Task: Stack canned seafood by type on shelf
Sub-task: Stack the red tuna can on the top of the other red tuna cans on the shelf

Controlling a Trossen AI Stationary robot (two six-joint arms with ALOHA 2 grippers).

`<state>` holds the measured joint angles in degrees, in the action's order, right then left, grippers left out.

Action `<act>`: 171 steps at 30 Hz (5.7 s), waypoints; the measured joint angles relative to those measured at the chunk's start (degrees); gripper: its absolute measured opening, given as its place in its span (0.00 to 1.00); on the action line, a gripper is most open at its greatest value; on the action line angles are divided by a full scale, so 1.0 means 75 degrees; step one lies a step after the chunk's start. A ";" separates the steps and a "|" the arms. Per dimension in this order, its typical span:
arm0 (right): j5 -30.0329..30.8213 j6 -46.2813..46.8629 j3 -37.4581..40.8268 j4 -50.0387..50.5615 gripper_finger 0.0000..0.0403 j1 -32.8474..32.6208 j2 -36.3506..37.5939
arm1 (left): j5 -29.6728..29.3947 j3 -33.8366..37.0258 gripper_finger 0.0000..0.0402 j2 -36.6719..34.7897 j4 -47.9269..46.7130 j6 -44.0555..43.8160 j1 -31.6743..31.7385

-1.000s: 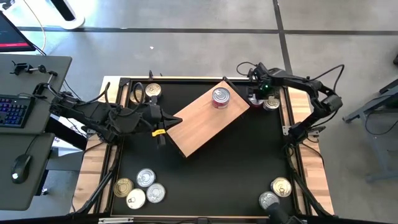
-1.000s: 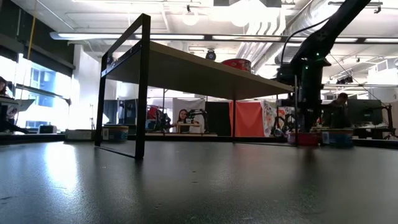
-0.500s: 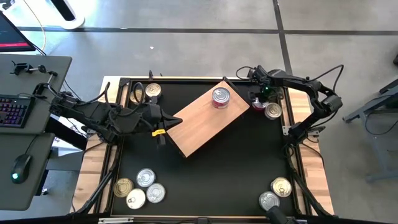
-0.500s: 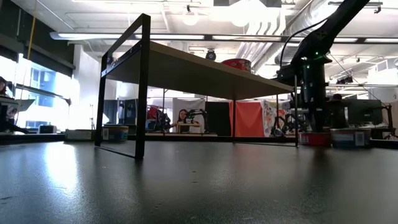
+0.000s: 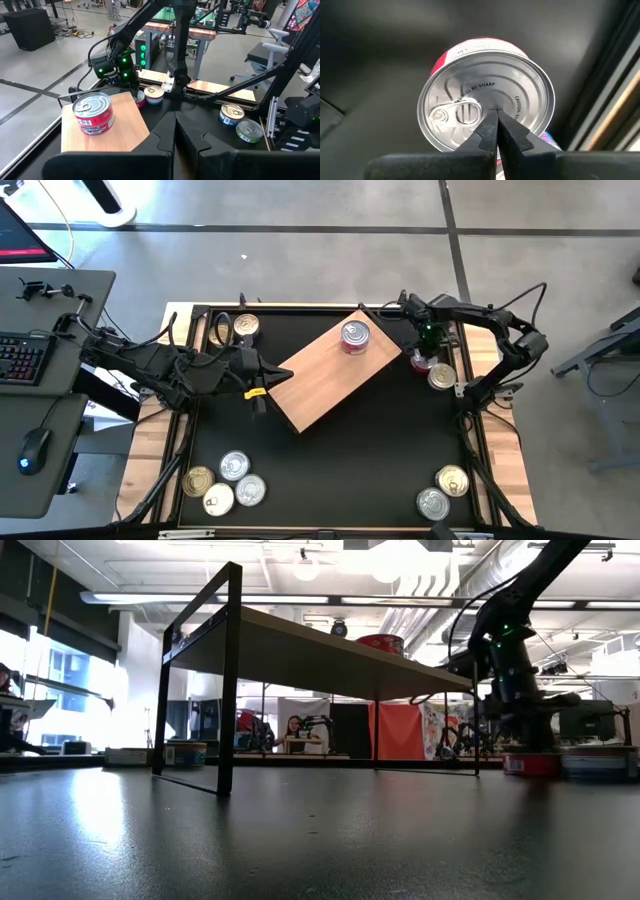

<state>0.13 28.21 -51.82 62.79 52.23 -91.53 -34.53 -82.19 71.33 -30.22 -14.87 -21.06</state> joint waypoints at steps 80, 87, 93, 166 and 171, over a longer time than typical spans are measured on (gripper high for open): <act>0.0165 0.5390 0.2901 -0.1009 0.00 -0.5452 0.4456 | 0.0150 0.0000 0.00 0.0000 0.0004 0.0003 0.0000; 0.0585 0.6998 0.2906 -0.1050 0.00 -0.6446 0.4769 | 0.0150 0.0000 0.00 0.0000 0.0000 0.0003 0.0000; 0.1651 0.8896 0.2906 -0.1112 0.00 -0.7404 0.4919 | 0.0150 0.0000 0.00 0.0000 -0.0003 0.0006 0.0000; 0.1722 0.7828 0.2382 -0.4966 0.00 -1.1874 0.2383 | 0.1086 0.0000 0.00 0.0263 0.0061 0.0794 -0.0179; 0.1672 0.7248 0.2381 -0.6241 0.00 -1.1943 0.1951 | 0.1824 -0.0002 0.00 0.1067 0.0271 0.0880 -0.0420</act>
<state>12.67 82.57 -33.95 15.98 -37.34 -76.89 -20.86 -82.21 79.33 -28.18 -8.27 -24.21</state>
